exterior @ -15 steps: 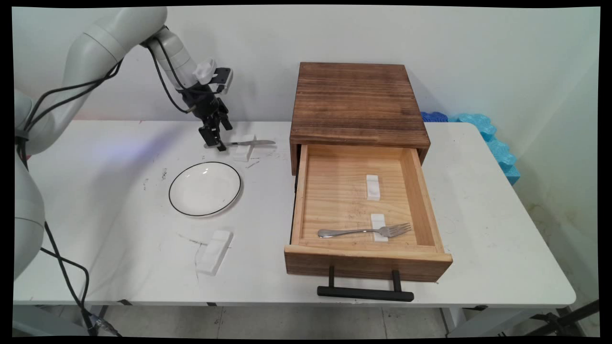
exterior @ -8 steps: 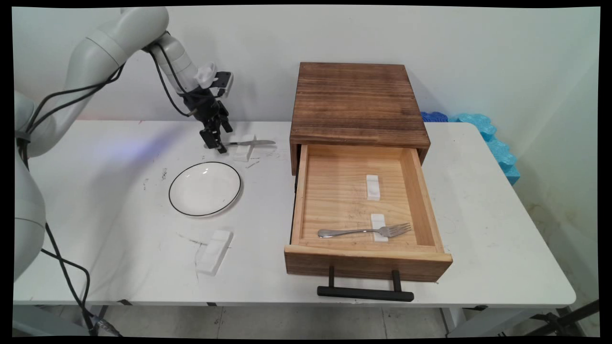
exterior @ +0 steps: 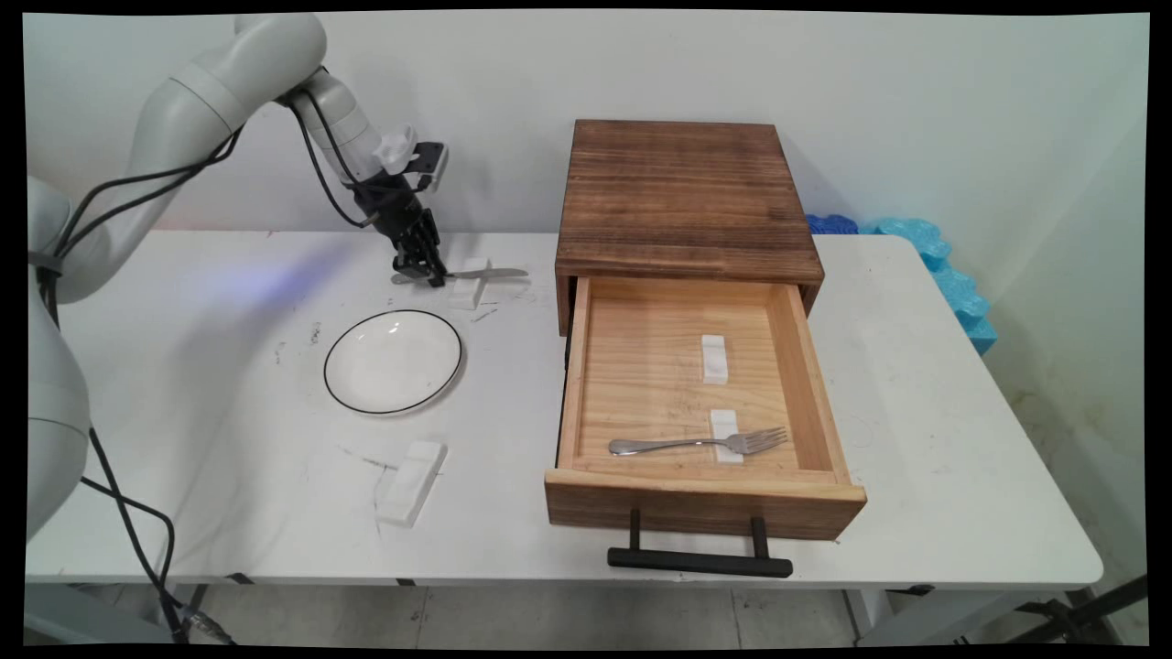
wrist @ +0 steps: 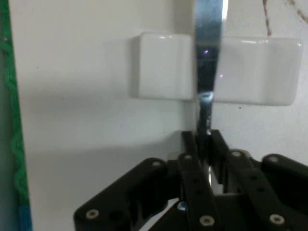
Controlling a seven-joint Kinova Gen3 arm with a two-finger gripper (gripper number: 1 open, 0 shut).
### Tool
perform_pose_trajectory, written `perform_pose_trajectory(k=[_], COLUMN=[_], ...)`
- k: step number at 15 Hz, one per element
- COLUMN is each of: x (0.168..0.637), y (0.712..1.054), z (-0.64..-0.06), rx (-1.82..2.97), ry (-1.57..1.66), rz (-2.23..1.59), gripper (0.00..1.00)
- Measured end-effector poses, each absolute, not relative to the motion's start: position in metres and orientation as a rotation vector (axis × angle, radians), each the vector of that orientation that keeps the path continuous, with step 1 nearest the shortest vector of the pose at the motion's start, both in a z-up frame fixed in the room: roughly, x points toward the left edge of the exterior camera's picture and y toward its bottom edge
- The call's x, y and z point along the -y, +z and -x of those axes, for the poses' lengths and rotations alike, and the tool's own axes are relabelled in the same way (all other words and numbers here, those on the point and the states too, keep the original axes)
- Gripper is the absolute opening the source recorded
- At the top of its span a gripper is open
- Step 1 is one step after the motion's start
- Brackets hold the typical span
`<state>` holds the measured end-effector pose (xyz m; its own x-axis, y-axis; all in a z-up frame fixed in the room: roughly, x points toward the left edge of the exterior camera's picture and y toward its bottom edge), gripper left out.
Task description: Place the picked object into the drawer
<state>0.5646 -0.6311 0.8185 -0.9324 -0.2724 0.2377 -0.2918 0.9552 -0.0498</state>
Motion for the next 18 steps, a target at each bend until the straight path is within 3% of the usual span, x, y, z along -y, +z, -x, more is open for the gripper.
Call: perform_pose_trajectory(k=[8,18], x=[0.63,0.59], y=[0.821,0.88], z=[-0.564,-0.56], rx=[2.872,2.847], ry=[0.143,0.22], rz=[-0.421,-0.517], gripper=[0.0,0.0])
